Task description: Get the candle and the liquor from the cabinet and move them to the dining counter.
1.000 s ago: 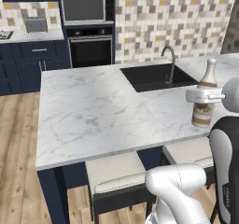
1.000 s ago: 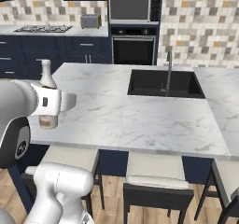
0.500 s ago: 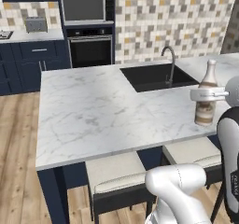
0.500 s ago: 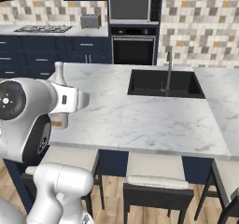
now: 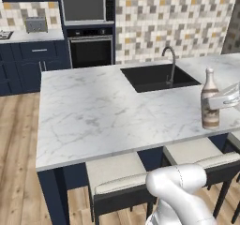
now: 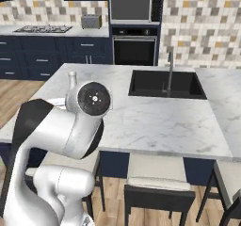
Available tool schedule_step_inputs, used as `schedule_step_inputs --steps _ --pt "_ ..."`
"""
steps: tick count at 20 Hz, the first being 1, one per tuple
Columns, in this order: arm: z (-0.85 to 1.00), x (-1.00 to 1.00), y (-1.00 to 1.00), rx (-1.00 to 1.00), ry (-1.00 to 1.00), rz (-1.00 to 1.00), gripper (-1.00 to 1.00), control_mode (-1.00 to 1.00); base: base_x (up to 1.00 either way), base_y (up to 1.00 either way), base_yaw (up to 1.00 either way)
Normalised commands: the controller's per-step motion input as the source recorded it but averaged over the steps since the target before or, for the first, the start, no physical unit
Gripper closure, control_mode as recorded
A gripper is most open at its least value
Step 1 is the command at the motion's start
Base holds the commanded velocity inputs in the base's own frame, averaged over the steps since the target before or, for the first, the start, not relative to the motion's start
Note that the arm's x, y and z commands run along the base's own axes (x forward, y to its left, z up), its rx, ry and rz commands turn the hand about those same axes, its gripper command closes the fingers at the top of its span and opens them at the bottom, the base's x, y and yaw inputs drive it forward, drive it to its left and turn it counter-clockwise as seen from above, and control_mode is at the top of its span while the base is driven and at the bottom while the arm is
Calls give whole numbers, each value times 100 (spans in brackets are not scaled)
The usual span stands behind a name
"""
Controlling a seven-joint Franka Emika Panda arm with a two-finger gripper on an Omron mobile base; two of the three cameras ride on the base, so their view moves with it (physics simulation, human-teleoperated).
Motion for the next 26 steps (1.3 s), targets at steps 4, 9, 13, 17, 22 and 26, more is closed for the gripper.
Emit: schedule_step_inputs --steps 4,9,13,17,22,26 --pt "-32 40 -23 0 4 33 100 -100 0 0 0" --pt "-34 39 -22 2 1 24 100 -100 0 0 0" --pt "-44 46 -14 1 0 16 100 -100 0 0 0" --pt "-41 56 -3 8 0 16 100 -100 0 0 0" --pt "-33 60 12 12 0 13 100 -100 0 0 0" --pt "-34 50 23 12 0 3 100 -100 0 0 0"
